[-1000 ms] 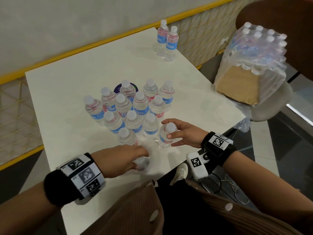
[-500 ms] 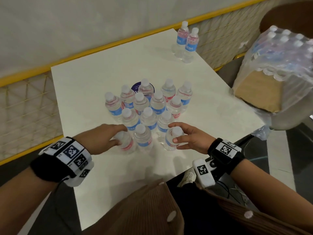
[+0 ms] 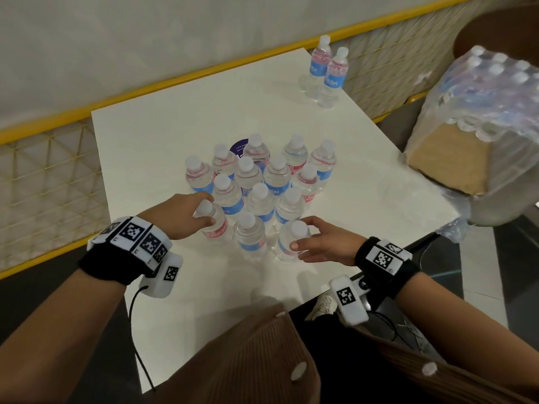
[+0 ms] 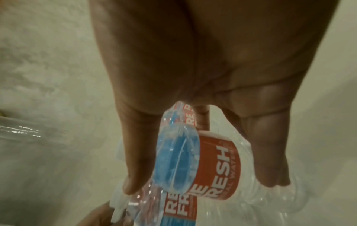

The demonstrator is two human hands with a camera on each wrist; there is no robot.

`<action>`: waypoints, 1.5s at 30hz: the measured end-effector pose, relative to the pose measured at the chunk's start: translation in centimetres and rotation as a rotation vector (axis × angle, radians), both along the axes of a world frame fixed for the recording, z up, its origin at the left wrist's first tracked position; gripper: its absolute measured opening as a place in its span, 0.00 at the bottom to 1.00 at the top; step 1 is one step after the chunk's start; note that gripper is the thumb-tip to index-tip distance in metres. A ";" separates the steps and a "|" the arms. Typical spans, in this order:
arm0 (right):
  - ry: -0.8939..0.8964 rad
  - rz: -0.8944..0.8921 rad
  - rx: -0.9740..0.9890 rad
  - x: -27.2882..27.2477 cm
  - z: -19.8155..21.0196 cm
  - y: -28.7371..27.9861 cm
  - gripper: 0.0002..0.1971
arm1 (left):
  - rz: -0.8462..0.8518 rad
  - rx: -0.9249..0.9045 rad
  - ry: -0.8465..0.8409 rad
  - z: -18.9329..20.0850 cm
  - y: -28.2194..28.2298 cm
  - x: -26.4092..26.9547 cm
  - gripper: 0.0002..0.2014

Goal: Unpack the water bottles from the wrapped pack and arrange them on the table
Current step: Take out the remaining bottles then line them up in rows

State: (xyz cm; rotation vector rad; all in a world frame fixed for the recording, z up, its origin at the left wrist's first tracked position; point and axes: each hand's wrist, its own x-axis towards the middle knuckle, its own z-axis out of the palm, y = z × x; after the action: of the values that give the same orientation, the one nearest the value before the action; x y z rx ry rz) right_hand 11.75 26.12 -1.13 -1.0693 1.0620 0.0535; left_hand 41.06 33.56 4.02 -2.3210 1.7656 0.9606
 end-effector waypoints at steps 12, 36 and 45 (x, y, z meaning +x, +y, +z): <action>-0.014 0.110 0.017 2.3 -0.6 0.0 0.31 | 0.073 -0.066 -0.089 0.8 -0.8 1.2 0.29; 0.130 -0.161 -0.119 -13.6 -0.7 -11.8 0.17 | -0.740 -0.132 -0.234 5.3 -12.4 -15.1 0.22; 0.136 -0.329 -0.168 -21.1 -0.2 -19.6 0.15 | -0.793 -0.064 -0.228 3.2 -22.8 -26.8 0.25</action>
State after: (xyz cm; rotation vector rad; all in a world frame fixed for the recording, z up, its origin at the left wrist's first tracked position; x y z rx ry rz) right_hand -9.31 6.50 -1.37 -1.0382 1.3731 -0.2343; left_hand 14.31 10.76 7.27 -1.4200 2.3089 0.4805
